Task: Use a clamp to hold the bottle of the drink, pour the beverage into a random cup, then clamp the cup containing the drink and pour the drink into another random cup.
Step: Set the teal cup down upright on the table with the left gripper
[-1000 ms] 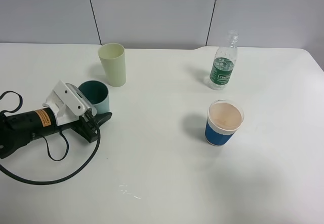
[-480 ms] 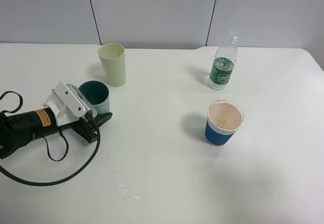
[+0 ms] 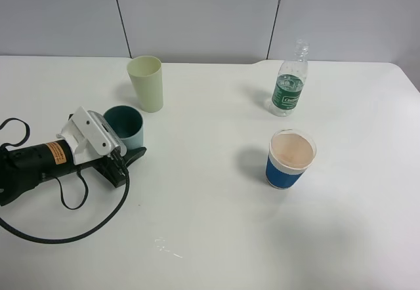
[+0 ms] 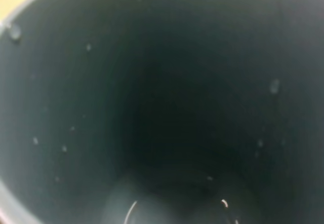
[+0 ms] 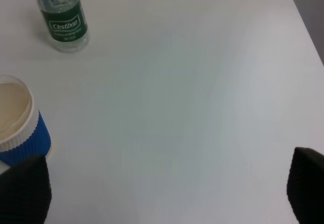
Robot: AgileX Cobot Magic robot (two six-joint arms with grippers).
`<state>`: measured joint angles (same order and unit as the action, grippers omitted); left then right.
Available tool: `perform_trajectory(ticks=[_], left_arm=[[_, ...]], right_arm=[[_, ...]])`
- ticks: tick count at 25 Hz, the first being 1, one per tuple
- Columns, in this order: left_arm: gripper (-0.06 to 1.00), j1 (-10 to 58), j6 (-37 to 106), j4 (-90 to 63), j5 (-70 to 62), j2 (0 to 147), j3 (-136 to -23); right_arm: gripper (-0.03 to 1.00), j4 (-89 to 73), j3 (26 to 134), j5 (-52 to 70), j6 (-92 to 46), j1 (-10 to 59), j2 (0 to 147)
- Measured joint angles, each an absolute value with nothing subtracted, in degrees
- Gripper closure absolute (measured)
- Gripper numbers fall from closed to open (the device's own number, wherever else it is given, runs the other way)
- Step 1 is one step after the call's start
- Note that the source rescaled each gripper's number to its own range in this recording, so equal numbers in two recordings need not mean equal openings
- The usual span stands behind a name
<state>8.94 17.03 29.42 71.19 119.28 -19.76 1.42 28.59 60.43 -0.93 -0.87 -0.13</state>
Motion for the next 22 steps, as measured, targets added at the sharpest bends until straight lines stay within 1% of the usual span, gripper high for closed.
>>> perform_trajectory(ticks=[10, 12, 16, 17, 19, 22], left_arm=[[0.63, 8.94, 15.17, 29.17, 69.97, 116.55, -19.76], [0.52, 8.94, 13.77, 28.58, 69.97, 116.43, -19.76], [0.2, 8.94, 11.78, 27.95, 69.97, 116.43, -19.76], [0.15, 8.94, 11.63, 27.74, 69.97, 116.43, -19.76], [0.09, 8.94, 11.41, 27.42, 69.97, 116.43, -19.76], [0.08, 8.94, 11.21, 27.15, 69.97, 116.43, -19.27]], right_arm=[[0.12, 1.42, 28.59, 60.43, -0.93, -0.87, -0.13], [0.12, 1.42, 28.59, 60.43, -0.93, -0.87, -0.13], [0.12, 1.42, 28.59, 60.43, -0.93, -0.87, -0.13], [0.12, 1.42, 28.59, 60.43, -0.93, -0.87, -0.13], [0.12, 1.42, 28.59, 60.43, -0.93, -0.87, -0.13], [0.12, 1.42, 28.59, 60.43, -0.93, -0.87, -0.13]])
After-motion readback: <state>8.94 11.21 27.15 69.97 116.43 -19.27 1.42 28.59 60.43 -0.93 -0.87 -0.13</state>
